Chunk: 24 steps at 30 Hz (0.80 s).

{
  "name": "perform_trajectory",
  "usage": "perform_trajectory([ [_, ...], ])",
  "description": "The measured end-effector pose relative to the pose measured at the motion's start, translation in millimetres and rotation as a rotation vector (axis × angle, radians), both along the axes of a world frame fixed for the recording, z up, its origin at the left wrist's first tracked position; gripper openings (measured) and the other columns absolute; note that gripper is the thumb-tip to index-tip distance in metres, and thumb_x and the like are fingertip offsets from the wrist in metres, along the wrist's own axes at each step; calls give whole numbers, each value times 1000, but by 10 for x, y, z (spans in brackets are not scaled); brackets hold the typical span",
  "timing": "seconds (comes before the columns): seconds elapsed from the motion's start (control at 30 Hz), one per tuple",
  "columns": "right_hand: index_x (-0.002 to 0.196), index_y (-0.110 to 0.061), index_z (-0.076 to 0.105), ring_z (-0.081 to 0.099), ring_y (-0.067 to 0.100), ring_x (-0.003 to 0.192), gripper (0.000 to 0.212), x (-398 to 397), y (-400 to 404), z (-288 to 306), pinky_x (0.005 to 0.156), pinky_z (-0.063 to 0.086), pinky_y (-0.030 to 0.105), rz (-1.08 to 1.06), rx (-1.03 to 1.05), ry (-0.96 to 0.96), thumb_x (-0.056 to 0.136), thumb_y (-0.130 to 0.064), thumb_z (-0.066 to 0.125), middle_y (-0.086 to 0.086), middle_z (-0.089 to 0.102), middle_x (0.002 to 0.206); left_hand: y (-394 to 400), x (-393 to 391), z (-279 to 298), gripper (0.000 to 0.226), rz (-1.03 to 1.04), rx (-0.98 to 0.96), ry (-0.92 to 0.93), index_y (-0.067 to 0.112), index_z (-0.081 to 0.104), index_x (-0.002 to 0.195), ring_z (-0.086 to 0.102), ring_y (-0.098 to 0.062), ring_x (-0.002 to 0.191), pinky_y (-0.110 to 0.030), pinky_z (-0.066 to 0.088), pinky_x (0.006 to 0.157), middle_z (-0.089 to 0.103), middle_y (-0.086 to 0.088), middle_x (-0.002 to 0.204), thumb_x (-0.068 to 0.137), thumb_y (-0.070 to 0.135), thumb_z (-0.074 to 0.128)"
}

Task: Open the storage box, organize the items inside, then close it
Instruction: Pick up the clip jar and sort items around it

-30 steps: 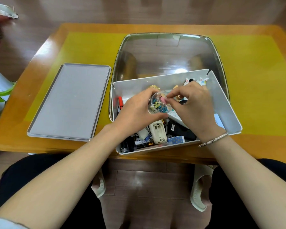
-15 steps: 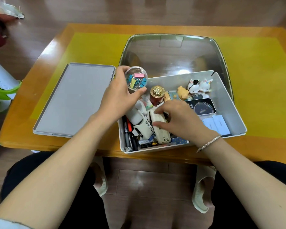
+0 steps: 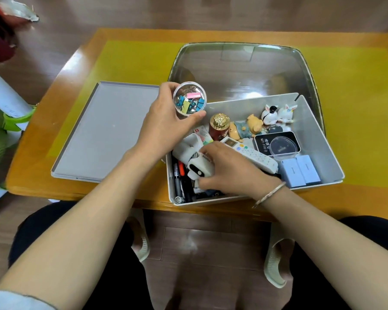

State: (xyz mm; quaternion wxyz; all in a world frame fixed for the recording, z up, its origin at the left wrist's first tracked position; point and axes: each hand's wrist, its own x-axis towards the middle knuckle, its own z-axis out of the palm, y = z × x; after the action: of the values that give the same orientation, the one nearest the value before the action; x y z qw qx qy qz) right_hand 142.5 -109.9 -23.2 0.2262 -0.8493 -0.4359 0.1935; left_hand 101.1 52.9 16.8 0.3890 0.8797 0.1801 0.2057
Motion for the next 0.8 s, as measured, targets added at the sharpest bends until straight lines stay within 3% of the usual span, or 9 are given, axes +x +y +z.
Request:
perform_trajectory([
  [0.13,99,-12,65,51,14,83,38,264,-246,222,68,36,23,-73,110,-11,70,-32,77,1,57,90,59,-39,82,61,27,-13,-27,16,42,120,59,-7,100,-20,51,80,57,8,111,76,41,76],
  [0.23,101,-22,66,49,5,76,37,459,-512,285,62,33,14,-123,12,-18,70,-39,78,-8,54,85,71,-50,104,60,28,-11,-35,15,41,120,58,-6,100,-16,50,79,56,9,112,77,41,75],
  [0.3,108,-24,65,52,10,87,44,517,-611,267,73,37,18,-172,-53,-64,69,-36,80,-4,57,97,67,-53,103,60,27,-6,-33,15,41,120,58,-6,99,-13,48,76,56,9,111,77,40,75],
  [0.4,121,-24,59,46,20,110,52,483,-616,244,95,37,35,-181,-71,-167,72,-24,77,-2,53,115,50,-46,91,60,20,1,-23,15,41,121,57,-6,100,-11,48,75,56,8,112,78,40,75],
  [0.47,120,-26,59,44,12,102,48,422,-585,260,94,36,35,-103,-8,-165,74,-15,71,-8,50,110,38,-39,81,60,14,0,-19,15,41,122,58,-6,101,-15,50,77,57,7,114,78,40,75],
  [0.53,108,-25,66,46,5,82,36,353,-539,278,82,37,24,-45,104,-145,75,-10,70,-14,55,97,28,-35,75,60,7,0,-16,16,41,122,58,-6,101,-16,51,77,58,5,116,79,40,74],
  [0.6,95,-24,72,52,2,64,21,263,-471,280,67,38,13,-10,155,-58,77,-13,72,-21,61,77,17,-30,70,59,1,5,-13,16,41,122,59,-6,100,-15,51,75,58,6,115,79,40,74],
  [0.67,93,-23,73,55,-5,62,15,167,-370,250,60,39,8,53,82,45,78,-24,74,-20,64,70,8,-23,63,59,-5,13,-5,17,41,121,59,-6,100,-16,51,75,58,5,116,79,41,74],
  [0.8,99,-30,71,60,-1,77,26,58,-180,140,70,50,22,175,-132,10,75,-38,75,-15,70,83,-9,-17,46,59,-22,19,3,17,41,122,59,-8,101,-19,53,76,59,3,118,78,41,74],
])
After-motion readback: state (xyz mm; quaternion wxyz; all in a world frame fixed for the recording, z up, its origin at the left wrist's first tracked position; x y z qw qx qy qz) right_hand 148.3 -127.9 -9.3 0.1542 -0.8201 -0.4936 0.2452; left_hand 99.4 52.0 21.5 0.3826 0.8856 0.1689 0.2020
